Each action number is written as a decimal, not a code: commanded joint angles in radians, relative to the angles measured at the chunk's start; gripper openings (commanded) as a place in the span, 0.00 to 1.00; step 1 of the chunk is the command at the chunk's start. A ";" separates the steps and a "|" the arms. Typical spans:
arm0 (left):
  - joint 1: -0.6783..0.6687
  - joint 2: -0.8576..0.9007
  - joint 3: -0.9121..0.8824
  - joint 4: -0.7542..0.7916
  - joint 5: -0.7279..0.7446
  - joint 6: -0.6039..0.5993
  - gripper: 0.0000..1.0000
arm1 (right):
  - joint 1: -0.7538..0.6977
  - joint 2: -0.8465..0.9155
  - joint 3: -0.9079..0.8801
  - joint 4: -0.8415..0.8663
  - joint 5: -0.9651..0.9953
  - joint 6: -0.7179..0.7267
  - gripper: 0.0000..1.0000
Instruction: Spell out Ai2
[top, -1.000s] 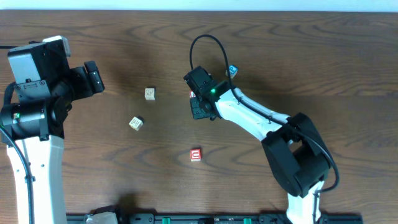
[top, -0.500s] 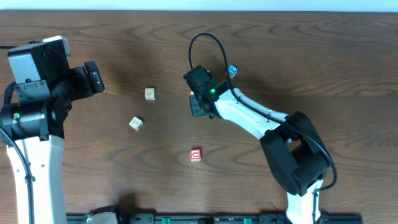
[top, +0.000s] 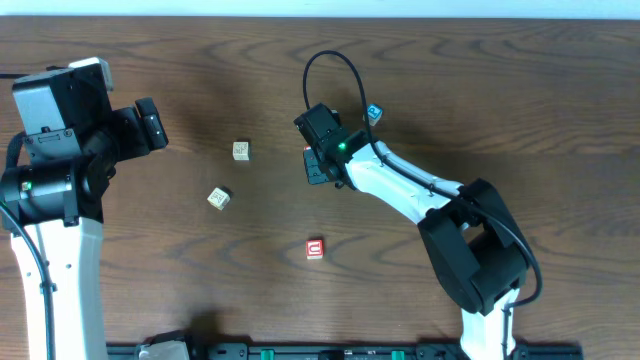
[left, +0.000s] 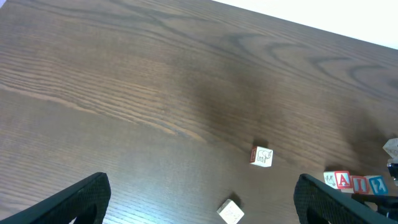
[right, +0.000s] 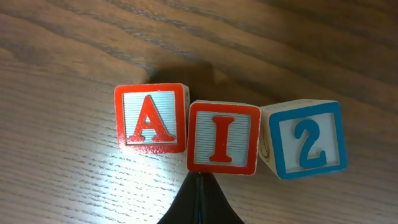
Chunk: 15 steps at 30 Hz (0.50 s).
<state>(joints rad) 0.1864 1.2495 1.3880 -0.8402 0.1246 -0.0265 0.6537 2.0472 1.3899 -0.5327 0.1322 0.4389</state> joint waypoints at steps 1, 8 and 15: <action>0.004 0.007 0.016 -0.001 0.000 -0.003 0.95 | -0.006 0.008 -0.006 0.005 0.026 -0.011 0.01; 0.004 0.007 0.016 -0.001 0.000 -0.004 0.95 | -0.005 0.006 0.000 -0.011 -0.007 -0.011 0.01; 0.004 0.007 0.016 -0.001 0.000 -0.004 0.95 | -0.005 -0.074 0.108 -0.067 -0.062 -0.056 0.01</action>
<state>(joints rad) 0.1864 1.2495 1.3880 -0.8402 0.1246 -0.0265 0.6537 2.0449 1.4261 -0.6056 0.0891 0.4240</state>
